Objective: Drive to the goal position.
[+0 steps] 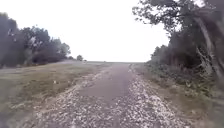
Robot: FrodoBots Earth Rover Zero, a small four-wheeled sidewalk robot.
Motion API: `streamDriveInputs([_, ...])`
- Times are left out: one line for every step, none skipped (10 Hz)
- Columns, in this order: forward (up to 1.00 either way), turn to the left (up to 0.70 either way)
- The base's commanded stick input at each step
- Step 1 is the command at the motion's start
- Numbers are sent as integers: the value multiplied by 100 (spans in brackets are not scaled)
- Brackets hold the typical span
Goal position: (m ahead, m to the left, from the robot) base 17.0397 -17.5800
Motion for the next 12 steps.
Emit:
streamDriveInputs([60, 1])
streamDriveInputs([60, 1])
streamDriveInputs([60, 1])
streamDriveInputs([60, 1])
streamDriveInputs([60, 1])
streamDriveInputs([60, 1])
streamDriveInputs([60, 1])
streamDriveInputs([60, 1])
streamDriveInputs([60, 1])
streamDriveInputs([60, 1])
streamDriveInputs([60, 1])
streamDriveInputs([60, 1])
